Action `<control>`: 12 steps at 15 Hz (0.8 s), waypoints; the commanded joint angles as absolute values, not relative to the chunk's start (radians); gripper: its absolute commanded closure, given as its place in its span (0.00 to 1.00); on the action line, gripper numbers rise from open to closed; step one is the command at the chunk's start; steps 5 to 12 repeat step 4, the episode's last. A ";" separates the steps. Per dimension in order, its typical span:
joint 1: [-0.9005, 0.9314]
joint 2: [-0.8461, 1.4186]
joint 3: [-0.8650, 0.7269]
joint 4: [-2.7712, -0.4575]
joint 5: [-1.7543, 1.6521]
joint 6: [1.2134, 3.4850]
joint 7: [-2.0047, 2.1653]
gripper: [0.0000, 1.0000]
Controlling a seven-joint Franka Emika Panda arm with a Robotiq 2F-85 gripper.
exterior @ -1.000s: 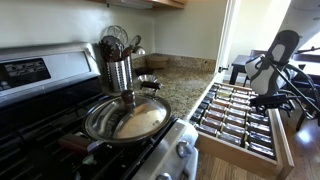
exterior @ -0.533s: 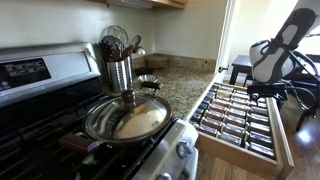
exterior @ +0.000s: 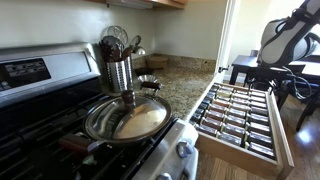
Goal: Open the top drawer at the bottom right of the stove
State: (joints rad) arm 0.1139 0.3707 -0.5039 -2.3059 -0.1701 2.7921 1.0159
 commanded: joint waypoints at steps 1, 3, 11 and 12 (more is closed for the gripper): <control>0.084 0.362 -0.474 -2.307 -0.175 2.804 1.018 0.00; 0.075 0.355 -0.464 -2.311 -0.172 2.811 1.016 0.00; 0.075 0.353 -0.463 -2.313 -0.172 2.811 1.016 0.00; 0.075 0.353 -0.463 -2.313 -0.172 2.811 1.016 0.00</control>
